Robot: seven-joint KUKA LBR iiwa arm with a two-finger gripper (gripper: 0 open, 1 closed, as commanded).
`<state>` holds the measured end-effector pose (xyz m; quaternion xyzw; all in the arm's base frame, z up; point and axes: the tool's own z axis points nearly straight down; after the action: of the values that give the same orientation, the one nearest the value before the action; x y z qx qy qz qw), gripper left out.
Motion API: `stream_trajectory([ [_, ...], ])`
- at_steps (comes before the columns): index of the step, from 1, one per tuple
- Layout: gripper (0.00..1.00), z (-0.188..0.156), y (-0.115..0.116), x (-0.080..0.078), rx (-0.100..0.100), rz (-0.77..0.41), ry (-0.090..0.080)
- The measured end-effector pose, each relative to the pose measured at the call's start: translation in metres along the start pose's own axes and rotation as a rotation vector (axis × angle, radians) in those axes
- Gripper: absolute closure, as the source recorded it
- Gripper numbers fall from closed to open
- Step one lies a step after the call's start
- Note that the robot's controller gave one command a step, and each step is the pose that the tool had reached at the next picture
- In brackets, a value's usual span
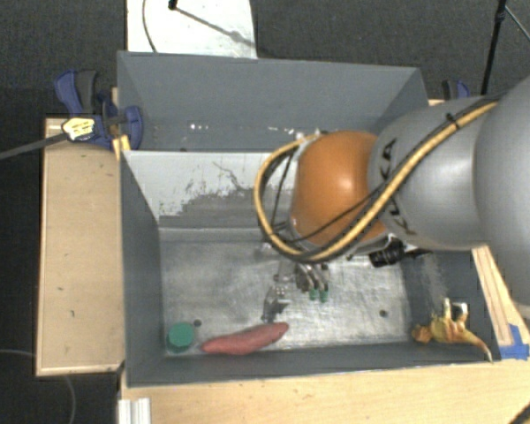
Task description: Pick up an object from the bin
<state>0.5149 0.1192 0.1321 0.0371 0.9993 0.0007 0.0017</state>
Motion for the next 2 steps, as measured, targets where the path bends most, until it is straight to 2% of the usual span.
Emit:
stream_trajectory([
  [1, 0.00, 0.014, 0.003, 0.016, 0.001, -0.178, -0.002],
  [2, 0.00, 0.023, 0.014, 0.029, 0.001, -0.341, 0.004],
])
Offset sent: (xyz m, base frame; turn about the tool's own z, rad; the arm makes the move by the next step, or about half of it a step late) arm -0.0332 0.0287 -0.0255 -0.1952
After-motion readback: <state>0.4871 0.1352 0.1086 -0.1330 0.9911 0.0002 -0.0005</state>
